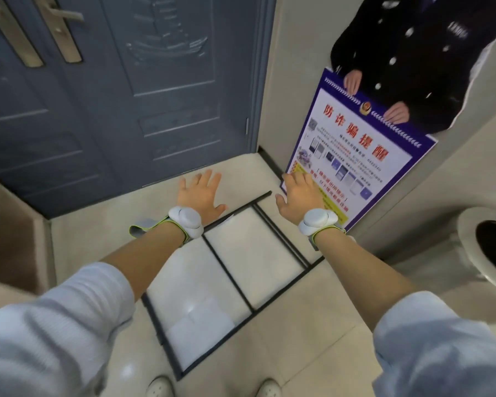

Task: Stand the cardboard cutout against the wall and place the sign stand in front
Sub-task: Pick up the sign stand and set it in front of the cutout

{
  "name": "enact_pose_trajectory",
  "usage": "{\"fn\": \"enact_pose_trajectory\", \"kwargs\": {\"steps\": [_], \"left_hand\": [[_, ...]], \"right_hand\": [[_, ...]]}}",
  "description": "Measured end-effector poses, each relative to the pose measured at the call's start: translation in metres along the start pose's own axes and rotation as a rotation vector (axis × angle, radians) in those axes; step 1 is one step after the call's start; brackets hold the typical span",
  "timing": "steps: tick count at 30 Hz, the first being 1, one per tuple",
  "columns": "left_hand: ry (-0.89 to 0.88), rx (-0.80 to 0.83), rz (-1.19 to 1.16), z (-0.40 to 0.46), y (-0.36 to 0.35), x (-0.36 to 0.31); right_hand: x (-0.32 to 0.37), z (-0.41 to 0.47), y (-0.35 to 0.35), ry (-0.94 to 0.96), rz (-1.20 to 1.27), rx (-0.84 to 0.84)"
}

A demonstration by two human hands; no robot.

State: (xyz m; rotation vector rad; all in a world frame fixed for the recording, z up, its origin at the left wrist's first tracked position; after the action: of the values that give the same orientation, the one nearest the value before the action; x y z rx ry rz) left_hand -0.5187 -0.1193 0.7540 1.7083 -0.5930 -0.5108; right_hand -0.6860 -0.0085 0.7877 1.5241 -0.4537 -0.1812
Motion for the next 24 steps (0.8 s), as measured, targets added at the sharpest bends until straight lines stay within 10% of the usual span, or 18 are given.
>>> {"fn": "enact_pose_trajectory", "kwargs": {"steps": [24], "left_hand": [[0.094,0.594,-0.178,-0.066,-0.335,0.174]], "right_hand": [[0.148,-0.072,-0.348,-0.064,0.106,0.523]]}}
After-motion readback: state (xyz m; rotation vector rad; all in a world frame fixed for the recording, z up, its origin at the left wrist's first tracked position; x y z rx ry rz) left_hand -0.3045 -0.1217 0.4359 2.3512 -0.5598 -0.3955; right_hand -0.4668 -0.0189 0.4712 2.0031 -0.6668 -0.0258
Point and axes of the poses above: each hand's wrist, its own z-axis towards the middle knuckle, its own y-axis out of the back of the hand, x = y × z, the point moved 9 cm from there along z, towards the middle knuckle, and after that the axes turned 6 degrees about x, right-handed, at the moved point
